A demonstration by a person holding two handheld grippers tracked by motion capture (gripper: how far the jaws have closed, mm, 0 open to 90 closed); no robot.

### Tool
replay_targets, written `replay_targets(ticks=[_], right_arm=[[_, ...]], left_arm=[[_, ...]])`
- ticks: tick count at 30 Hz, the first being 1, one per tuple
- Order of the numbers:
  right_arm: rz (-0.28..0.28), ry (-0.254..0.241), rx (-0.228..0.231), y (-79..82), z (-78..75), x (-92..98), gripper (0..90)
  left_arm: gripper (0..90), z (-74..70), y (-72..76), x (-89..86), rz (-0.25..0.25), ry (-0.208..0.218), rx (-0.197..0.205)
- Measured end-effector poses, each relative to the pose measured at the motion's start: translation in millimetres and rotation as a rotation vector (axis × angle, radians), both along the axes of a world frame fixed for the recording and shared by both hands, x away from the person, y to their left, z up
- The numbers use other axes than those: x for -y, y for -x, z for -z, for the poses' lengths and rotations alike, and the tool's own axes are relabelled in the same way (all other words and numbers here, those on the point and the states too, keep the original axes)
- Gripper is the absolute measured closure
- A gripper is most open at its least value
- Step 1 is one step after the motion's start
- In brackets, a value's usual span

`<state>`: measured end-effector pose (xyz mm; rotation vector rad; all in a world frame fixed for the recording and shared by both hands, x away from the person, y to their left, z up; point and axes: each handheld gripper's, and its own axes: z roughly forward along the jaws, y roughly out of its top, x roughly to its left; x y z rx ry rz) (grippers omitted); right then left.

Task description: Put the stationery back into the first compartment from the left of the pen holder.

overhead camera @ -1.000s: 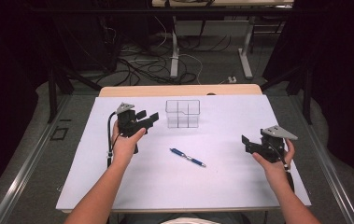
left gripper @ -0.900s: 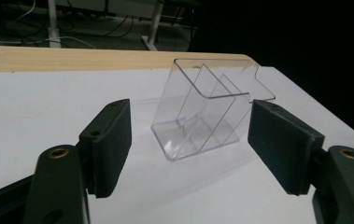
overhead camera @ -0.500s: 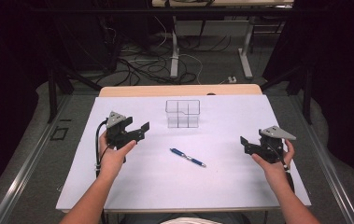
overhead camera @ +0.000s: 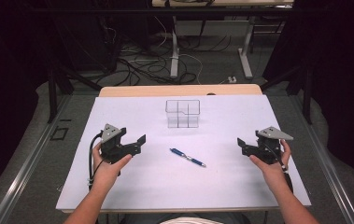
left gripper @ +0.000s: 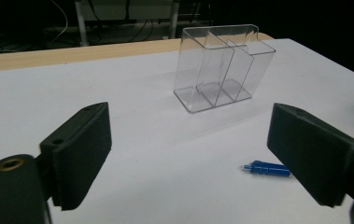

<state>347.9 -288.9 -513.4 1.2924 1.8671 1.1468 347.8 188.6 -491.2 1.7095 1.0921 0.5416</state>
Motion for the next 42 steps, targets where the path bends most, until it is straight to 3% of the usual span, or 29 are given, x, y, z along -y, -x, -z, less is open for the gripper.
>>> replay_targets(ticks=[1, 3, 6, 13, 15, 22, 23, 24, 30, 31, 33, 36, 38, 42], right_arm=[[0.0, 0.0, 0.0, 0.0, 0.0, 0.0, 19.8], [-0.017, -0.002, -0.001, -0.6, 0.5, -1.2, 19.8], [-0.015, -0.006, -0.009, -0.8, 1.1, -3.5, 19.8], [-0.071, -0.029, -0.015, -2.6, 2.2, -16.1, 19.8], [-0.104, -0.048, -0.03, -2.5, 1.8, -25.0, 19.8], [-0.182, -0.047, -0.049, -2.8, 0.0, -46.2, 21.2], [-0.228, -0.037, -0.046, -3.9, 0.3, -53.9, 23.9], [-0.228, -0.037, -0.046, -3.9, 0.3, -53.9, 23.9], [-0.36, -0.008, -0.074, -3.9, 3.1, -84.8, 30.9], [-0.379, -0.005, -0.058, -5.0, 4.3, -90.3, 31.7], [-0.396, 0.013, -0.065, -4.7, 5.0, -99.8, 34.0], [-0.438, 0.044, -0.037, -6.9, 7.4, -115.4, 39.4], [-0.458, 0.045, -0.029, -8.2, 9.8, -122.2, 41.2], [-0.482, 0.047, -0.034, -10.6, 14.7, -134.4, 44.4]], left_arm=[[10.3, 1.4, 0.6, -0.2, -0.001, 0.001, 0.005], [0.0, 4.9, 1.5, -1.8, -0.006, -0.005, 0.011], [0.2, 10.5, 2.3, -4.4, -0.018, -0.031, 0.002], [0.2, 18.8, 1.6, -10.9, -0.032, 0.027, -0.012], [0.2, 19.8, 2.1, -13.1, -0.018, 0.031, -0.005], [0.2, 21.2, 3.5, -13.6, -0.004, 0.017, -0.004], [0.2, 21.3, 3.6, -13.2, -0.004, 0.013, -0.004], [0.2, 21.5, 3.8, -12.6, -0.003, 0.012, -0.006], [0.2, 21.5, 4.5, -10.1, 0.011, 0.003, -0.001], [0.2, 21.4, 4.5, -10.0, 0.013, -0.001, 0.001], [0.2, 21.9, 4.9, -9.3, 0.014, 0.006, -0.004], [0.2, 22.7, 4.9, -10.8, 0.016, 0.002, -0.007], [0.2, 23.0, 5.1, -11.6, 0.009, 0.02, -0.01], [0.2, 22.9, 5.1, -15.2, 0.004, 0.014, -0.008]])
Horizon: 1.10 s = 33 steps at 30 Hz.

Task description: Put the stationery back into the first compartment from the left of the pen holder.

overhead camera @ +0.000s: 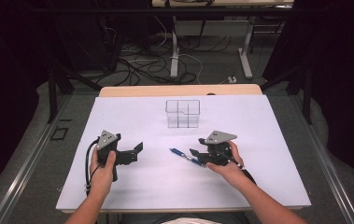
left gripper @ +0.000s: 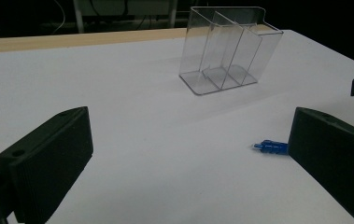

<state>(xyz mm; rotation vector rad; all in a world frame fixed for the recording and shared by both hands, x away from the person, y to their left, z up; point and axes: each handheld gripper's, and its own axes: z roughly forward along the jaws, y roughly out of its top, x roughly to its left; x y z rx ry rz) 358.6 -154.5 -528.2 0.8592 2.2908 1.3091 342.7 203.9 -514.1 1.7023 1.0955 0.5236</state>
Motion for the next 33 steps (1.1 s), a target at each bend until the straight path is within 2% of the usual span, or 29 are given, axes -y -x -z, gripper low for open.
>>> replay_targets(ticks=[1, 4, 9, 12, 13, 17, 19, 20, 22, 23, 24, 25, 27, 29, 33], right_arm=[[0.0, 0.0, 0.0, 0.0, 0.0, 0.0, 44.4], [-0.03, 0.025, -0.007, -1.1, 3.8, -10.6, 45.9], [-0.052, 0.044, -0.033, -3.6, 8.3, -17.5, 46.3], [-0.056, 0.062, -0.072, -5.7, 10.7, -18.9, 47.8], [-0.066, 0.056, -0.078, -6.6, 12.1, -19.2, 51.3], [-0.085, 0.05, -0.15, -9.7, 15.7, -19.7, 53.9], [-0.082, 0.077, -0.164, -10.8, 15.5, -20.3, 55.5], [-0.086, 0.099, -0.184, -12.3, 14.7, -20.9, 56.5], [-0.084, 0.098, -0.188, -13.2, 15.1, -21.4, 57.2], [-0.082, 0.113, -0.216, -13.3, 14.0, -22.4, 57.5], [-0.093, 0.151, -0.237, -14.9, 13.4, -24.2, 58.2], [-0.093, 0.151, -0.237, -14.9, 13.4, -24.2, 58.2], [-0.099, 0.187, -0.247, -16.1, 12.4, -26.4, 59.3], [-0.101, 0.218, -0.275, -16.3, 10.3, -29.8, 60.8], [-0.125, 0.281, -0.281, -19.2, 6.3, -36.4, 62.4]], left_arm=[[0.2, 0.3, 0.4, 0.4, -0.005, 0.012, -0.005], [0.3, 0.5, 0.4, -0.3, -0.005, 0.009, -0.005], [0.3, 1.2, 0.2, -0.3, -0.007, 0.012, -0.01], [0.3, 1.6, -0.2, -0.5, -0.003, 0.007, -0.015], [0.4, 1.6, -0.2, -0.6, -0.003, 0.004, -0.015], [0.4, 1.8, -0.5, -0.5, -0.001, 0.001, -0.013], [0.5, 1.8, -0.5, -0.5, 0.0, 0.002, -0.012], [0.5, 1.8, -0.5, -0.5, 0.0, 0.001, -0.012], [0.4, 1.7, -0.5, -0.5, 0.0, 0.001, -0.013], [0.5, 1.8, -0.5, -0.6, 0.001, 0.0, -0.013], [0.5, 1.8, -0.6, -0.6, 0.001, -0.001, -0.012], [0.5, 1.8, -0.6, -0.6, 0.001, -0.001, -0.013], [0.5, 1.8, -0.6, -0.7, 0.001, -0.001, -0.013], [0.5, 1.8, -0.6, -0.6, 0.0, 0.003, -0.015], [0.6, 1.9, -0.5, -0.6, -0.002, 0.004, -0.018]])
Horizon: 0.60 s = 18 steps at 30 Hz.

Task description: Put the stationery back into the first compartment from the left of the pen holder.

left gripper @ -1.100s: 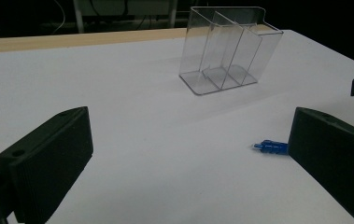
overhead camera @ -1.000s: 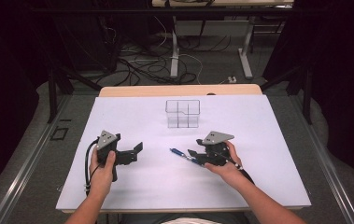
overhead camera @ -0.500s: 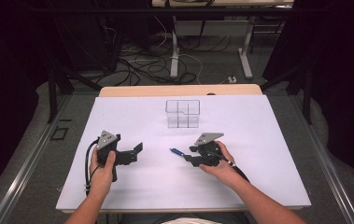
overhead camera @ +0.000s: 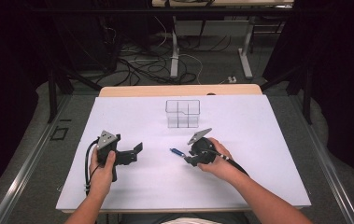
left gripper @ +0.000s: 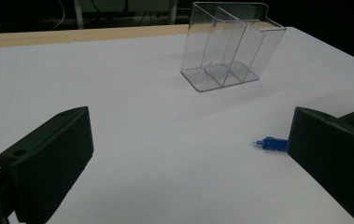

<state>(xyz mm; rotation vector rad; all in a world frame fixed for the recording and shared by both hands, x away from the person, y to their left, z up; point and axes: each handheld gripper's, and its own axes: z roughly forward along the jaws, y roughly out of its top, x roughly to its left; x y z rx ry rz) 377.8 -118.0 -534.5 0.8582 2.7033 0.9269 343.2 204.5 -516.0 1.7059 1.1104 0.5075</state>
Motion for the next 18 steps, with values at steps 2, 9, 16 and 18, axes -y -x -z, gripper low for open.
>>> replay_targets(ticks=[2, 9, 16, 18], right_arm=[[-0.008, 0.027, -0.006, -1.7, -2.1, -3.1, 63.6], [-0.051, 0.109, -0.04, -9.4, -8.0, -11.9, 65.5], [-0.06, 0.163, -0.076, -17.3, -5.4, -17.4, 67.2], [-0.066, 0.175, -0.085, -17.8, -4.5, -19.2, 68.1]], left_arm=[[0.6, -0.1, -0.1, -0.3, 0.001, -0.006, 0.002], [0.6, 0.1, -0.4, -0.5, 0.001, -0.006, 0.001], [0.6, 0.1, -0.9, -1.2, 0.001, -0.01, 0.005], [0.6, 0.5, -0.9, -0.7, 0.0, -0.003, 0.001]])
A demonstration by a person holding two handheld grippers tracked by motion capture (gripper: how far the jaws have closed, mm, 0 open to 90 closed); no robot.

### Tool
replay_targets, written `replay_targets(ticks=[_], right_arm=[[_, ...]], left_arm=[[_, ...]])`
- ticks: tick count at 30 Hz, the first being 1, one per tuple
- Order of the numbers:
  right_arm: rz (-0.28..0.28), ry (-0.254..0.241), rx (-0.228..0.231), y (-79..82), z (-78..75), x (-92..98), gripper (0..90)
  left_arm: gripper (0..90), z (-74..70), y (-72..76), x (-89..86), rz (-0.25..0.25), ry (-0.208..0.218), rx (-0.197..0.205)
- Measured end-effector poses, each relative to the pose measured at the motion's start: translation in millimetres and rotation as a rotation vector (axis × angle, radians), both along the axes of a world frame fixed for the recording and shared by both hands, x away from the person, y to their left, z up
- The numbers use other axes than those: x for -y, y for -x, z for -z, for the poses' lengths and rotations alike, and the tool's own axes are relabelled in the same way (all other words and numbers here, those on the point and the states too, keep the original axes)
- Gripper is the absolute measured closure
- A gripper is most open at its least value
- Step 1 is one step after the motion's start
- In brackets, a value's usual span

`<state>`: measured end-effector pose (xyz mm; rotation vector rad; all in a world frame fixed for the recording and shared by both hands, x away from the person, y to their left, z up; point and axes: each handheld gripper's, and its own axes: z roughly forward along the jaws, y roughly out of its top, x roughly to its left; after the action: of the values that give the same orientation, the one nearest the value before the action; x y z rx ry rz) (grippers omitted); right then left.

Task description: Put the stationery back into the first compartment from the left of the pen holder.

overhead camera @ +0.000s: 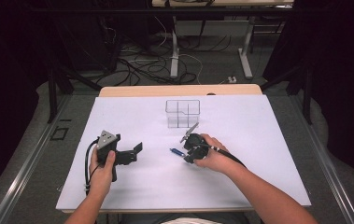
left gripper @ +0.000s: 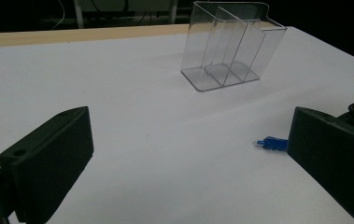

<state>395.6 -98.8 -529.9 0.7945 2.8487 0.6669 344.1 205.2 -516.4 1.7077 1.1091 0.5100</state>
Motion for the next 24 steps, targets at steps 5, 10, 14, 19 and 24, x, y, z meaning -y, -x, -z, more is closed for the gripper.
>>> replay_targets(ticks=[5, 10, 14, 19, 24], right_arm=[[-0.013, 0.035, -0.017, -0.2, 2.5, -3.1, 70.1], [-0.009, 0.049, -0.027, -0.8, 3.7, -2.6, 71.0], [-0.008, 0.053, -0.034, -1.7, 3.6, -2.7, 75.5], [-0.007, 0.064, -0.04, -1.3, 3.1, -4.8, 79.3], [-0.004, 0.076, -0.041, -1.0, 2.5, -6.0, 79.5]], left_arm=[[0.6, -0.3, -0.1, -0.7, 0.0, -0.007, 0.004], [0.6, 0.1, 0.0, 0.3, 0.001, 0.0, -0.001], [0.6, 0.1, 0.1, 0.5, 0.002, 0.0, -0.003], [0.6, 0.2, -0.1, 0.1, -0.001, 0.003, -0.001], [0.6, 0.2, -0.1, 0.0, -0.001, 0.002, -0.001]])
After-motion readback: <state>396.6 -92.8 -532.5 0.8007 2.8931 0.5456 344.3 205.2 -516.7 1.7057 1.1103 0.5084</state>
